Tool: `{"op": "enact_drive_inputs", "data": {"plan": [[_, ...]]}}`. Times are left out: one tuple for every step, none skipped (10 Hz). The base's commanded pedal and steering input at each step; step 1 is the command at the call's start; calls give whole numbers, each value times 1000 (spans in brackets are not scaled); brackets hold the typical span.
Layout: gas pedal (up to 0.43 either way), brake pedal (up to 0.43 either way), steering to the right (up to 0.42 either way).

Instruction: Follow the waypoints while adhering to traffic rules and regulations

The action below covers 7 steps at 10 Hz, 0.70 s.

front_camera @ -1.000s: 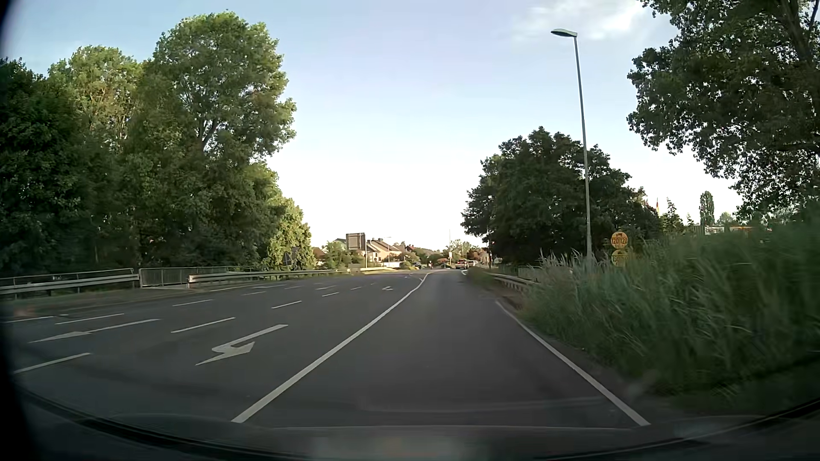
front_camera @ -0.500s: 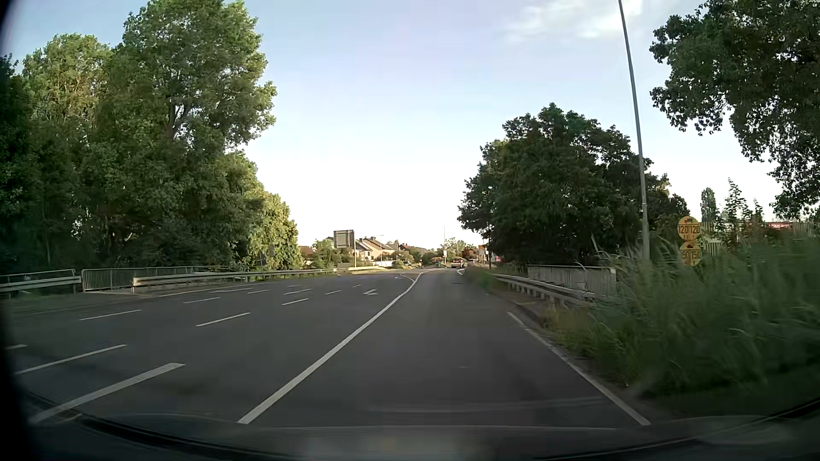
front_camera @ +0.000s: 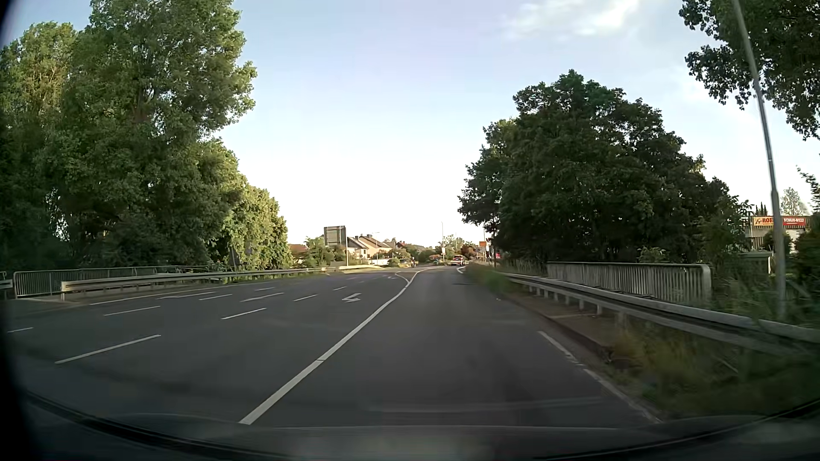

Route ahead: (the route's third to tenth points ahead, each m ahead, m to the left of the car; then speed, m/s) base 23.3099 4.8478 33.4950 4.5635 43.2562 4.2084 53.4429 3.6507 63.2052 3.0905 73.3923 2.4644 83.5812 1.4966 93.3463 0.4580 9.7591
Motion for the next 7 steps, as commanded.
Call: {"op": "enact_drive_inputs", "data": {"plan": [[0, 30, 1], [0, 30, 1], [0, 30, 2], [0, 30, 1], [0, 30, 1], [0, 30, 1], [0, 30, 2]]}}
